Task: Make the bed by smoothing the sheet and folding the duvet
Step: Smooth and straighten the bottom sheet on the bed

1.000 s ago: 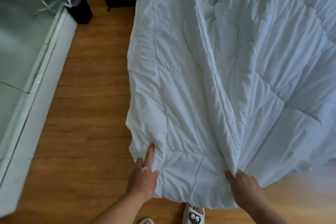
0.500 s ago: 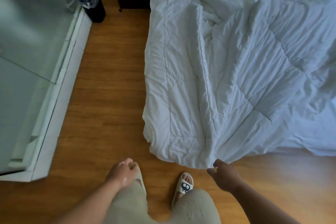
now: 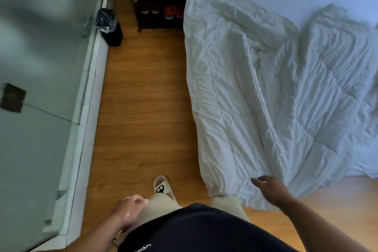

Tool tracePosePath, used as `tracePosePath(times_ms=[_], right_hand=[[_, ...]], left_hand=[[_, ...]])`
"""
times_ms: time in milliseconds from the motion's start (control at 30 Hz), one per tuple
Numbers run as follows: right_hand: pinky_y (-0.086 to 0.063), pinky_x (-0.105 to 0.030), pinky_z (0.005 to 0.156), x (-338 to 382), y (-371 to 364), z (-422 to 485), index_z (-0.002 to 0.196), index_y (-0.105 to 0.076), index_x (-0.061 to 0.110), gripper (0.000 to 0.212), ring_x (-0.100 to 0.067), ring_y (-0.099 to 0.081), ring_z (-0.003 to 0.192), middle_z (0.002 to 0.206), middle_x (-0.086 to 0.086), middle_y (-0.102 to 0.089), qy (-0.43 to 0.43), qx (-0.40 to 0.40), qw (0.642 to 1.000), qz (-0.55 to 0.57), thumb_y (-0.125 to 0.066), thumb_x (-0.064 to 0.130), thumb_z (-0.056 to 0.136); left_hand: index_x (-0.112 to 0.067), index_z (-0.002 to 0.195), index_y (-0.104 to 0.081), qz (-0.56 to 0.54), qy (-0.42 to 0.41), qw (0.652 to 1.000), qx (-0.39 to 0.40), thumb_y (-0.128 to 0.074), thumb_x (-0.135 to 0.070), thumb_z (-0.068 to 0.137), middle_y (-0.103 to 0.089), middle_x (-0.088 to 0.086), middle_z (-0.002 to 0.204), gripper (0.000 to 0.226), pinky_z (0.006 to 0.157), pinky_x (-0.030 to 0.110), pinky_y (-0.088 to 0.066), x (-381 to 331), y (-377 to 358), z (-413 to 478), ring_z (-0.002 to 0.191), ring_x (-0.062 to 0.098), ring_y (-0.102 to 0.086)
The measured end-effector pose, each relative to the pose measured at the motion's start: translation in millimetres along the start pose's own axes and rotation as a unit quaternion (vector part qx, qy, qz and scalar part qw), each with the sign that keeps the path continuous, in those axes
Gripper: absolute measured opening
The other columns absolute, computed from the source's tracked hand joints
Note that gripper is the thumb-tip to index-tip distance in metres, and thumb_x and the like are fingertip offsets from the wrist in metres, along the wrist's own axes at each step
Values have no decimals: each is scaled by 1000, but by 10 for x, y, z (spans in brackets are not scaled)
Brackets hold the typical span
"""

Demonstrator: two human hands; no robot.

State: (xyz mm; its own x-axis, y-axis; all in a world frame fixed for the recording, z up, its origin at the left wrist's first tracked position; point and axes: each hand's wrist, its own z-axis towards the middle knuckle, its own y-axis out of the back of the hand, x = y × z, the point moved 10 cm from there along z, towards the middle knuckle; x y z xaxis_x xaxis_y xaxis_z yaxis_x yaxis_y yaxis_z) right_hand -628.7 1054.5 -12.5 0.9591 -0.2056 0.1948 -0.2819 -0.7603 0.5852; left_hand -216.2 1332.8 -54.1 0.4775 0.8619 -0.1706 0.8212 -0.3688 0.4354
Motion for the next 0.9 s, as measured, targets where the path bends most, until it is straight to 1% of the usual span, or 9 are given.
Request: tracePosePath(times_ms=[167,267,367,467,567,633,700,767,900], right_hand=[[-44,-29,88,987,-252,-8,123,-66,20,43,-16,-60,105,123,3,-64,8,26,999,29,-58,52,95],[-44,-28,86,1396,-306,123,121,-66,20,40,-14,-59,101,119,3,-64,-8,43,997,65,-59,50,94],[-45,-29,91,1783,-295,315,120,-67,21,41,-15,-60,106,120,4,-64,-9,58,996,72,-58,52,94],[-52,-35,93,2170,-189,641,114,-69,22,38,-15,-63,100,114,4,-67,-14,69,994,81,-59,53,93],[-50,-30,91,2626,91,1009,108,-69,23,31,-14,-63,101,112,4,-67,-11,79,995,67,-60,50,94],[-46,-26,85,2965,345,1245,102,-68,29,26,-11,-63,99,109,6,-68,-6,96,995,36,-59,51,93],[-48,-25,85,3294,628,1476,102,-68,32,27,-10,-64,95,106,8,-68,1,108,994,11,-58,54,92],[-49,-25,81,3609,967,1730,103,-69,31,29,-12,-65,93,105,7,-69,6,97,995,25,-59,56,90],[-45,-22,62,4177,1702,2193,103,-70,24,28,-17,-70,87,101,1,-72,-5,57,993,103,-62,49,93]], left_hand=[[-27,106,-66,-73,49,996,-25,-52,-54,95,-66,0,115,32,95,39,-53,511,1076,478,99,19,-64],[-26,103,-64,-83,44,995,-25,-49,-49,99,-66,-3,105,27,88,35,-55,328,1530,604,93,17,-65],[-25,100,-64,-84,29,996,-7,-50,-44,100,-66,-2,103,23,78,31,-53,31,1919,771,91,18,-66],[-24,98,-67,-77,10,997,-5,-52,-43,99,-68,-1,101,24,86,32,-54,-242,2407,1081,92,17,-65],[-26,97,-67,-67,4,998,-18,-53,-46,97,-68,-1,106,25,93,37,-54,-559,2979,1422,95,16,-64],[-24,102,-67,-67,3,997,-26,-53,-44,98,-64,-1,112,25,89,32,-52,-867,3408,1573,98,15,-61],[-24,104,-68,-59,-5,997,-42,-52,-45,98,-63,-2,114,27,83,28,-47,-1192,3849,1735,99,14,-59],[-30,102,-68,-36,-12,998,-53,-51,-51,96,-65,-6,113,28,86,29,-47,-1514,4257,1926,100,13,-60],[-35,95,-68,6,-37,997,-67,-49,-54,94,-67,-12,108,27,85,28,-50,-2137,4980,2358,96,9,-61]])
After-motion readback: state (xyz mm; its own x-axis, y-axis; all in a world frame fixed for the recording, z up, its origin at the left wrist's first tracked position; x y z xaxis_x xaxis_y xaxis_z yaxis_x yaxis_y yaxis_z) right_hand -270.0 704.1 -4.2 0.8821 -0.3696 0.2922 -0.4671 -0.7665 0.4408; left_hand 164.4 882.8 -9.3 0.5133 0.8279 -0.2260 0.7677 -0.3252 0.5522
